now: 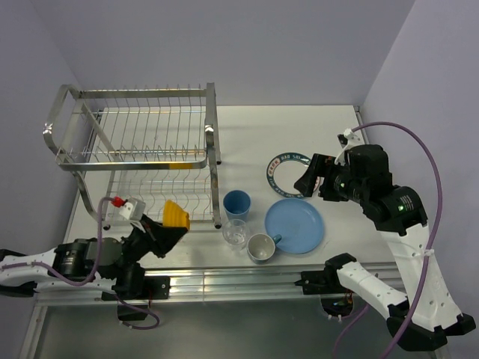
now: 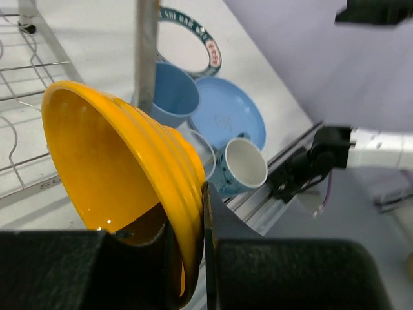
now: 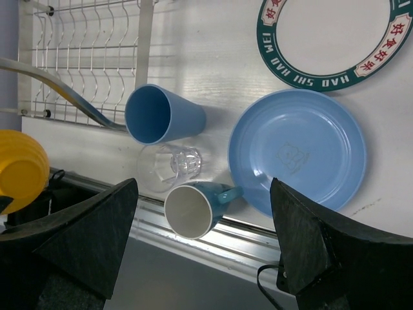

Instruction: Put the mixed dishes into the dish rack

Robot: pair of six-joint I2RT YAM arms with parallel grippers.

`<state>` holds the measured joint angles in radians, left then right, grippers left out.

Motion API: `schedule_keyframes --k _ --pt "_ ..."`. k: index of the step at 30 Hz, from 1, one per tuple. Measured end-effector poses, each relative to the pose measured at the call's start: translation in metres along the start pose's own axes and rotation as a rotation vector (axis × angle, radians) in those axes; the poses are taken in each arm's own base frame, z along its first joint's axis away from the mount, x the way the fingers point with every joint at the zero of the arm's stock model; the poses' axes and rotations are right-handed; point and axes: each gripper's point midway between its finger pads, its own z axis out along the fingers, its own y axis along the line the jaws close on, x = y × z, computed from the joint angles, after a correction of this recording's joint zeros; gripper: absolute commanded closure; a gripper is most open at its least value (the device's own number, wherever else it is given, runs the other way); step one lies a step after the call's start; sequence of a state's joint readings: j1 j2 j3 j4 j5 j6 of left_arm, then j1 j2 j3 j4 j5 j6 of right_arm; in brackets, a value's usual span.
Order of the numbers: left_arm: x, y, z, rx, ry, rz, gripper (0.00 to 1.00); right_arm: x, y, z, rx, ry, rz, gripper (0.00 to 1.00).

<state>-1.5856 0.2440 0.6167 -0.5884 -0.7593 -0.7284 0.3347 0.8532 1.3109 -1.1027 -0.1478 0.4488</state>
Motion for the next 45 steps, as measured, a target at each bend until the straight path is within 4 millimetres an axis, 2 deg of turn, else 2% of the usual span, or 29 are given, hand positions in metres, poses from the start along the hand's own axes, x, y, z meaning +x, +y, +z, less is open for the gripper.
schedule_keyframes --k 6,11,18,26,31,35,40,45 --pt "-0.018 0.028 -0.012 -0.048 -0.139 -0.198 1.00 -0.001 0.004 0.000 -0.026 -0.009 0.002 0.10" --pt "-0.021 0.044 -0.012 -0.116 -0.186 -0.223 1.00 0.000 0.006 0.001 -0.040 -0.016 0.000 0.10" --pt "-0.007 0.041 0.000 -0.166 -0.143 -0.096 1.00 0.008 0.003 0.010 -0.043 0.003 0.005 0.10" --pt "-0.014 0.028 0.006 -0.163 -0.134 -0.027 1.00 0.012 0.005 0.014 -0.060 0.017 0.018 0.10" --pt "-0.032 0.001 0.011 -0.123 -0.128 0.034 1.00 0.011 0.007 0.013 -0.070 0.016 0.026 0.11" --pt "-0.061 -0.032 0.014 -0.088 -0.134 0.095 1.00 0.011 0.009 0.013 -0.083 0.016 0.029 0.11" --pt "-0.107 -0.091 0.021 -0.003 -0.147 0.173 1.00 0.011 0.009 0.012 -0.083 0.016 0.029 0.10" --pt "-0.139 -0.146 0.022 0.127 -0.141 0.225 1.00 0.012 0.009 0.012 -0.080 0.017 0.029 0.11"
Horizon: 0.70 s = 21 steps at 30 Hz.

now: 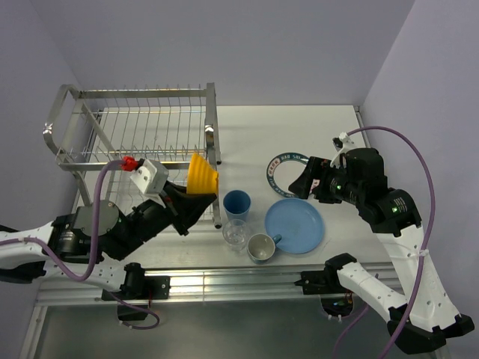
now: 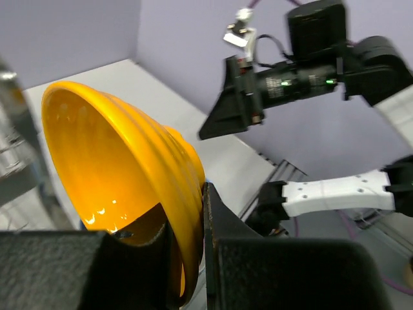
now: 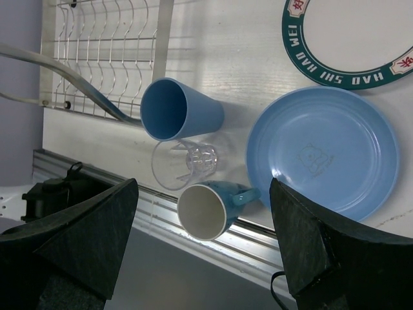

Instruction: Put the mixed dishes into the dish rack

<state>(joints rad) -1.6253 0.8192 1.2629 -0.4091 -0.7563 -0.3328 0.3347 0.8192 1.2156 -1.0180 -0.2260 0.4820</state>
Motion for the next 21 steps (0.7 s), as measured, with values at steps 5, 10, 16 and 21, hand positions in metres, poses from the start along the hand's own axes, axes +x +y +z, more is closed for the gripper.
schedule_keyframes --k 5,10,16,21 --pt "-0.014 -0.046 0.007 0.176 0.022 0.027 1.00 0.000 0.000 -0.002 -0.003 -0.006 -0.001 0.11" --pt "-0.021 -0.089 0.011 0.373 0.043 0.046 1.00 -0.001 0.002 -0.006 -0.011 -0.021 -0.003 0.11" --pt "-0.066 -0.099 0.055 0.467 -0.012 0.047 1.00 -0.001 0.003 -0.010 -0.017 -0.035 0.001 0.11" --pt "-0.055 -0.095 0.097 0.482 0.038 0.068 1.00 0.004 -0.002 -0.009 -0.006 -0.031 0.005 0.11"
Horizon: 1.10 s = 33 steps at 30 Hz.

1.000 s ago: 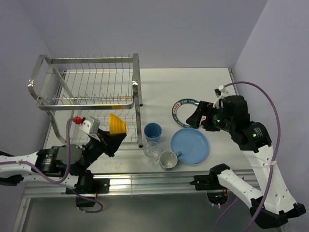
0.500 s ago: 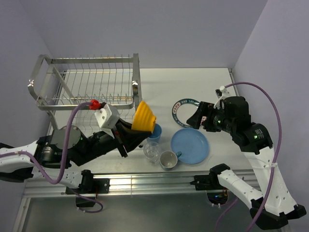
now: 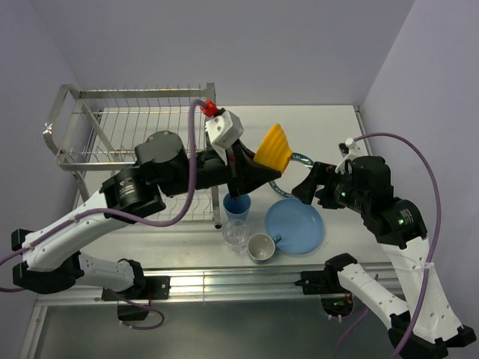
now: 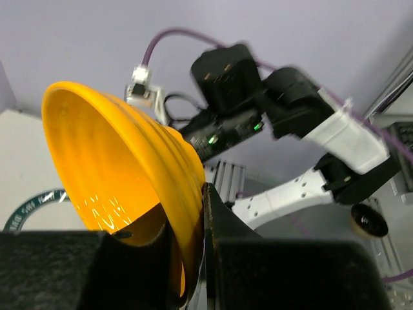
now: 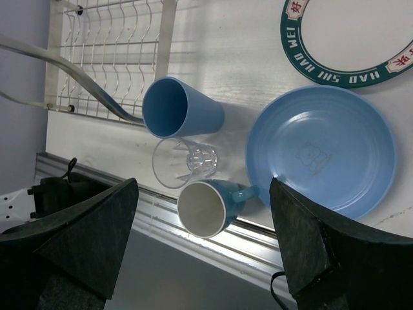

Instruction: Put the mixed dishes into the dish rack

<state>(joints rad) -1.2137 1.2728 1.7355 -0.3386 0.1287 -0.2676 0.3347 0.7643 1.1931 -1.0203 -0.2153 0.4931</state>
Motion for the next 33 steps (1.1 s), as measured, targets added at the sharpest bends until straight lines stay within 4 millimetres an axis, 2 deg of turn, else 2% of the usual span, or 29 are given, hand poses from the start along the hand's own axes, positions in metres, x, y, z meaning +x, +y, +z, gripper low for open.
schedule_keyframes --k 2,4,6,9,11,16,19,22,26,28,30,33 --pt "0.024 0.014 0.004 -0.009 0.043 -0.012 1.00 0.001 -0.002 0.000 0.005 0.000 0.000 0.11" --pt "0.055 0.031 -0.002 -0.046 0.091 -0.030 1.00 0.003 -0.003 0.001 0.006 0.002 0.001 0.11" --pt "0.089 0.044 -0.016 -0.079 0.143 -0.057 1.00 0.006 -0.005 0.003 0.012 0.010 0.003 0.11" --pt "0.124 0.045 -0.041 -0.083 0.180 -0.092 1.00 0.012 -0.010 0.008 0.022 0.029 0.007 0.11" --pt "0.131 0.042 -0.059 -0.081 0.173 -0.105 1.00 0.015 -0.012 0.010 0.028 0.038 0.009 0.11" --pt "0.114 0.031 -0.106 -0.077 0.030 -0.130 1.00 0.019 -0.015 0.017 0.032 0.049 0.015 0.11" --pt "0.119 0.034 -0.127 -0.107 -0.018 -0.154 1.00 0.022 -0.017 0.020 0.030 0.053 0.019 0.10" --pt "0.141 0.045 -0.132 -0.152 -0.026 -0.195 1.00 0.023 -0.017 0.022 0.029 0.058 0.021 0.11" --pt "0.204 0.075 -0.138 -0.272 0.046 -0.266 1.00 0.023 -0.016 0.025 0.018 0.053 0.019 0.11" --pt "0.225 0.085 -0.147 -0.324 0.059 -0.288 1.00 0.024 -0.017 0.025 0.020 0.056 0.020 0.11" --pt "0.230 0.090 -0.159 -0.357 0.030 -0.304 1.00 0.024 -0.017 0.025 0.020 0.057 0.019 0.11" --pt "0.208 0.090 -0.178 -0.366 -0.099 -0.322 1.00 0.025 -0.018 0.027 0.020 0.056 0.019 0.11"
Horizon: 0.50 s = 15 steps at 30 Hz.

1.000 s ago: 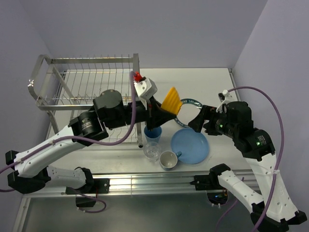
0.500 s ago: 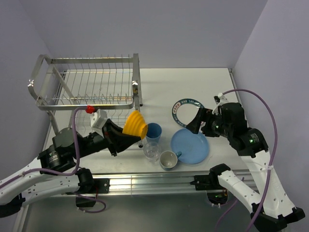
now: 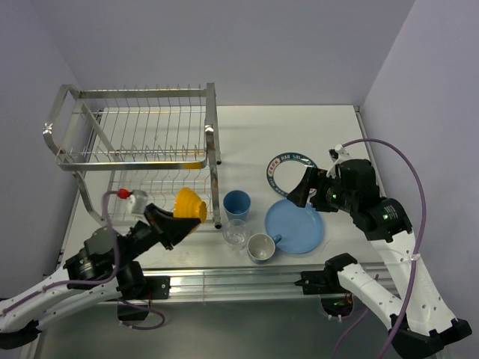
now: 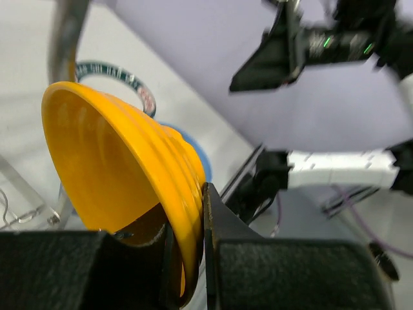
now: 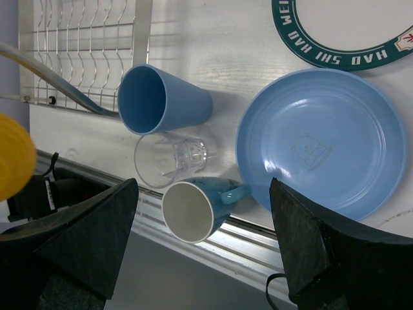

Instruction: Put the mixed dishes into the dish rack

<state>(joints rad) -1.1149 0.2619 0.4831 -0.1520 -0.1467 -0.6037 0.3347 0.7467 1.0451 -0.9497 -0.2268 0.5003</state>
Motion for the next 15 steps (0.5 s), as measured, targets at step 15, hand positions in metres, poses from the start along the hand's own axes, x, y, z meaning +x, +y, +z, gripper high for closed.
schedule_keyframes --k 15 --pt "-0.013 0.060 -0.025 -0.255 -0.220 -0.189 1.00 0.009 -0.003 0.011 -0.016 0.017 0.009 0.10"
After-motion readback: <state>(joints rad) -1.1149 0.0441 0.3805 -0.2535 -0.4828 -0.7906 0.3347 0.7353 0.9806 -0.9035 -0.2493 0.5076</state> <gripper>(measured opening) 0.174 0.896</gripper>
